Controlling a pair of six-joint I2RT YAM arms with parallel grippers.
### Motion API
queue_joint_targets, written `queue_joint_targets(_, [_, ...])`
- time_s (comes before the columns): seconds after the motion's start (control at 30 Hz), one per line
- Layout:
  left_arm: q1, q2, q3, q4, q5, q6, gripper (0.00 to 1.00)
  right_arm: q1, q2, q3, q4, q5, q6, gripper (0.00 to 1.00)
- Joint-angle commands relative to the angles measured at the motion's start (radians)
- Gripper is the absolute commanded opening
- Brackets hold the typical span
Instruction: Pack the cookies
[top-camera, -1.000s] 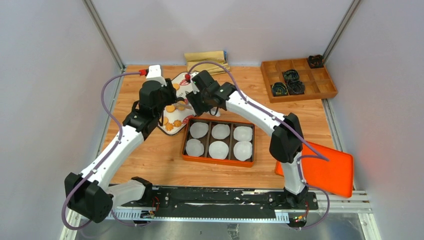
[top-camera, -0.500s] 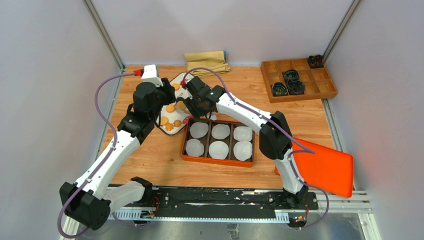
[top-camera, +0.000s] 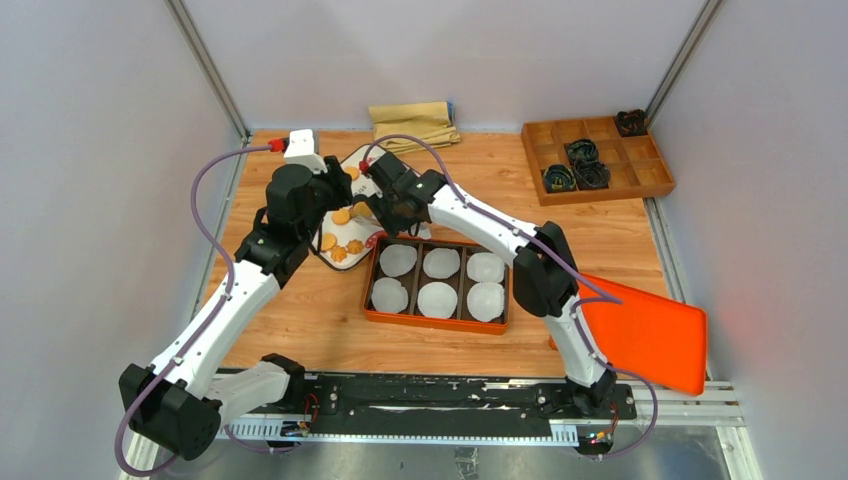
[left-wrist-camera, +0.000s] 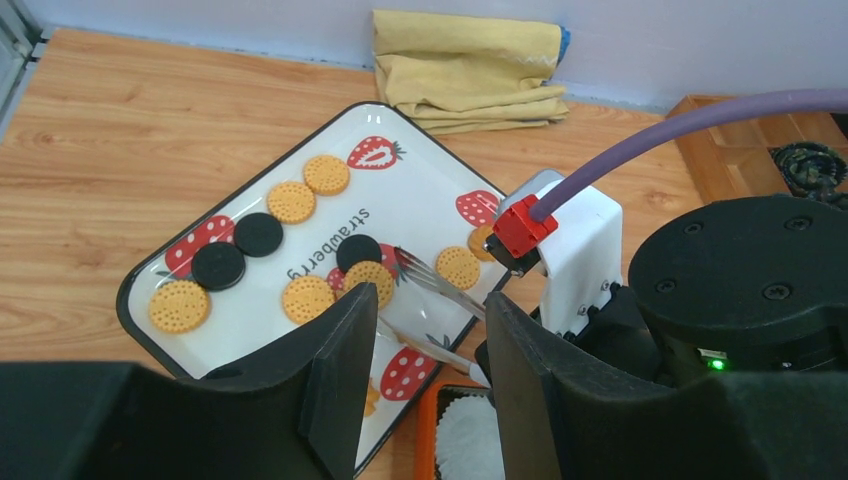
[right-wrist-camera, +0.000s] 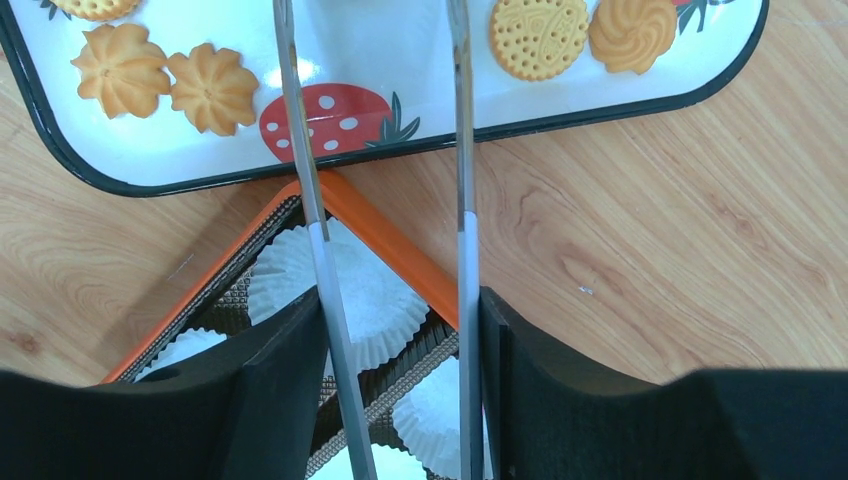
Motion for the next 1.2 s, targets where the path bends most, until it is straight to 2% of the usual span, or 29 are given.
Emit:
queue_joint_targets(0.0, [-0.003, 0.005, 0.000, 0.017, 0.011, 0.008, 0.50, 0.014, 0.030, 0.068, -0.037, 0.024, 0.005, 0.56])
queue_joint_targets(0.33, [-0.003, 0.005, -0.005, 0.020, 0.018, 0.007, 0.50, 0.021, 0.037, 0.091, -0.059, 0.034, 0.003, 0.32])
queue_joint_targets(0.43, [-0.003, 0.004, -0.002, 0.019, 0.024, 0.004, 0.50, 0.022, 0.025, 0.088, -0.059, 0.034, -0.003, 0.16])
queue_joint_targets(0.5, [-0.003, 0.000, 0.002, 0.014, 0.023, 0.003, 0.50, 0.021, 0.012, 0.085, -0.059, 0.031, -0.005, 0.01])
queue_joint_targets(0.87, [-0.003, -0.003, 0.015, 0.002, 0.028, -0.007, 0.49, 0.027, -0.048, 0.038, -0.036, 0.025, -0.014, 0.00])
queue_joint_targets(1.17, [-0.003, -0.007, 0.017, -0.004, 0.033, -0.004, 0.39, 0.033, -0.044, 0.024, -0.036, 0.022, -0.022, 0.00])
